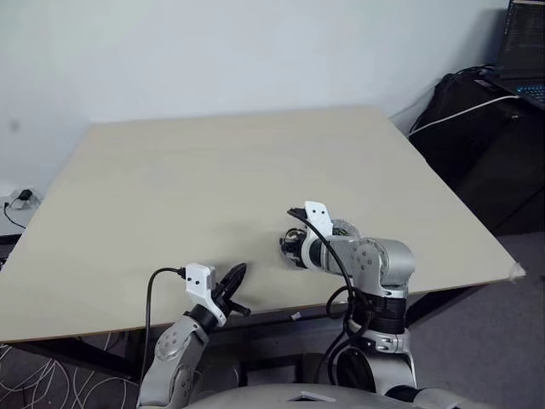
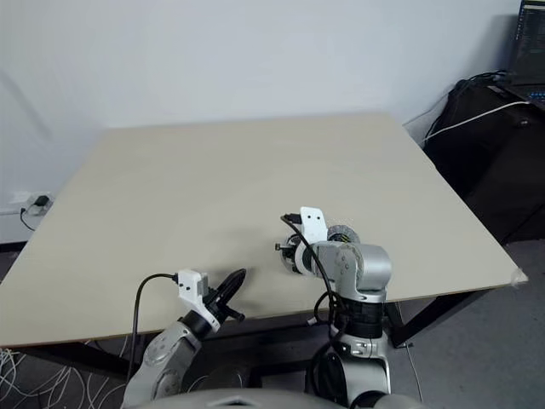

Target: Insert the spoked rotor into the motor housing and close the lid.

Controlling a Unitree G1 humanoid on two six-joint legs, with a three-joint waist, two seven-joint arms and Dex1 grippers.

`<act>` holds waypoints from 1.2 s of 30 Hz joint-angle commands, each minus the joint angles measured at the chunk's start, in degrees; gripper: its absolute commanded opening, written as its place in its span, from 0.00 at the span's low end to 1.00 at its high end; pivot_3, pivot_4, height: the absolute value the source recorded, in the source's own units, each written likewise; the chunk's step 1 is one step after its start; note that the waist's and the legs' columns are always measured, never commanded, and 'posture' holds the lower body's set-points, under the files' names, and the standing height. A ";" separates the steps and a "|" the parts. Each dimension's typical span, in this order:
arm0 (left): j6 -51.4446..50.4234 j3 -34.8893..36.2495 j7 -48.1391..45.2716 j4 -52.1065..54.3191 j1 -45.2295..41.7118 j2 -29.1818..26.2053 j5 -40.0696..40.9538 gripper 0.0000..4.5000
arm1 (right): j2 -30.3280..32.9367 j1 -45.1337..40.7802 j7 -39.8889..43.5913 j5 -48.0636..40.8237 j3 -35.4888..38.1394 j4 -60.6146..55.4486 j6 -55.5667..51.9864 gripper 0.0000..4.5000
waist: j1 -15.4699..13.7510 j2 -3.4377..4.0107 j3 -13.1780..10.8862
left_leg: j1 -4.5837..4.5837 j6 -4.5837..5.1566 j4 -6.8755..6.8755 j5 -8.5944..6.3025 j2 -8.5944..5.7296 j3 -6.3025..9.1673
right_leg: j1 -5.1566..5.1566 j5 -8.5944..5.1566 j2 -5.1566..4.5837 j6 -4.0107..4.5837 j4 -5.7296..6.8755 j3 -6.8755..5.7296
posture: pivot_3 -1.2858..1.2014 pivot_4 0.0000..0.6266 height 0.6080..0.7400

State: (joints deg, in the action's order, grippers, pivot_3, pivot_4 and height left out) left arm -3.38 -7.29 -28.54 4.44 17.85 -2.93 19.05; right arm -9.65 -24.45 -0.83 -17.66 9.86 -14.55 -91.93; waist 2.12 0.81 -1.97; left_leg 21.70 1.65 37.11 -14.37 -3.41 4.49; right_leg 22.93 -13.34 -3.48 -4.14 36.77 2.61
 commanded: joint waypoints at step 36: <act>-0.49 0.01 -0.55 0.92 -0.30 -0.22 0.72 0.00 | -16.19 -7.49 -14.81 -21.16 3.71 13.38 6.45 0.98 | -0.05 -0.05 0.40 | -0.10 0.02 0.00 -0.05 0.02 0.04 | -0.25 -0.11 -0.05 -0.15 -0.21 -0.07 | 0.52 0.00 1.00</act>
State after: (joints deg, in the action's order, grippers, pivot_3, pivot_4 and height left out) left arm -3.80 -7.31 -28.74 4.44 18.23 -3.03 19.10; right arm -9.79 -26.10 -14.86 -37.75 12.50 -0.14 -85.20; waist 2.06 0.77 -1.57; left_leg 21.61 1.62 37.10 -14.44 -3.39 4.53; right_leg 22.69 -13.45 -3.54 -4.29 36.56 2.54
